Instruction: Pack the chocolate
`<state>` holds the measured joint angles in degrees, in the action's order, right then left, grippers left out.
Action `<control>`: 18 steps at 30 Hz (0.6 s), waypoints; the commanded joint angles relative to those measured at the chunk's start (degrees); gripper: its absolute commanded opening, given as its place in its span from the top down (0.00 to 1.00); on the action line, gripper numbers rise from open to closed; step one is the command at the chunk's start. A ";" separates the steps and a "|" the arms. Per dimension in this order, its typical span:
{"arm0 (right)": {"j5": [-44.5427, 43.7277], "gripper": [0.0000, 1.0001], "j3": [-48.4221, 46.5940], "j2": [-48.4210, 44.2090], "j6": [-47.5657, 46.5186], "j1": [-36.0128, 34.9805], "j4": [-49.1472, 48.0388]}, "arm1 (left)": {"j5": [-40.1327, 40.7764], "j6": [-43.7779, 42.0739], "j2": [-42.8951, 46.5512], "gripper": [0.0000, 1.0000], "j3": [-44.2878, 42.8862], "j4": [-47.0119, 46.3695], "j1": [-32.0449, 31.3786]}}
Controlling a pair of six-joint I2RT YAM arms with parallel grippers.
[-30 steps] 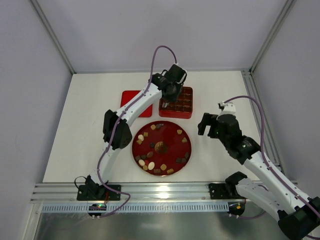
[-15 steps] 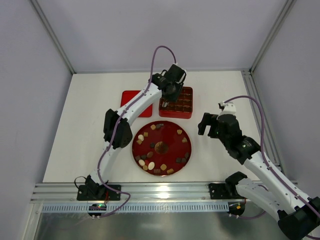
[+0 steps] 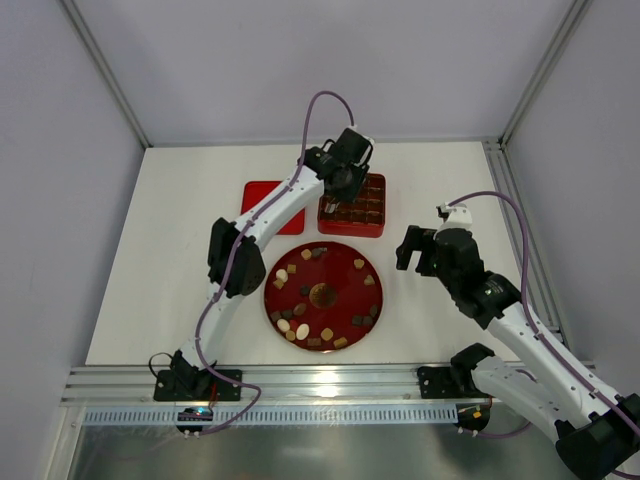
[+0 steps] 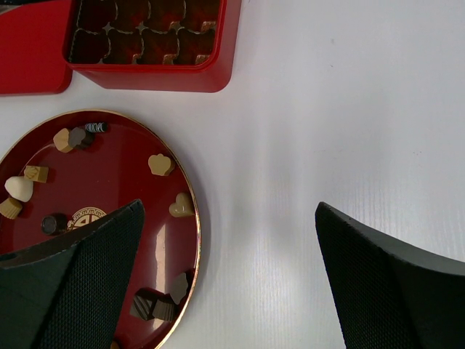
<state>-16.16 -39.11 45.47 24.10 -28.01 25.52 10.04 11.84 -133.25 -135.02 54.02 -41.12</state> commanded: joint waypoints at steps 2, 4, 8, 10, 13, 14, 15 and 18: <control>-0.54 0.00 -1.05 -0.21 -0.28 0.15 -1.61 | 0.15 -1.02 5.36 0.57 -2.88 -1.12 0.26; -0.45 0.00 -0.97 -0.21 -0.19 0.15 -1.70 | -0.46 -0.94 7.46 0.58 -2.44 -0.23 0.34; -0.18 0.00 -0.70 -0.38 -0.10 0.15 -2.23 | -1.51 -0.15 13.26 0.58 1.94 1.09 0.26; -0.10 0.00 -0.61 -0.39 -0.19 0.24 -2.31 | -2.39 0.64 16.17 0.58 6.86 1.00 0.34; -0.10 0.00 -0.35 -0.47 -0.37 0.15 -2.31 | -3.18 1.61 22.84 0.59 14.33 0.91 0.25; -0.10 0.00 -0.26 -0.65 -0.45 0.24 -2.14 | -3.27 2.05 25.99 0.59 16.26 0.91 0.25; -0.10 0.00 -0.18 -0.65 -0.37 0.24 -2.14 | -3.36 2.31 27.85 0.59 20.02 1.09 0.17; 0.52 0.00 0.26 -0.91 -0.28 0.32 -2.40 | -3.45 2.84 34.17 0.59 27.23 1.70 0.08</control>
<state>-15.90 -39.03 45.45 24.10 -28.01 25.23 7.64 13.34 -105.03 -112.97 55.31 -41.12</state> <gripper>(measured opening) 0.996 0.418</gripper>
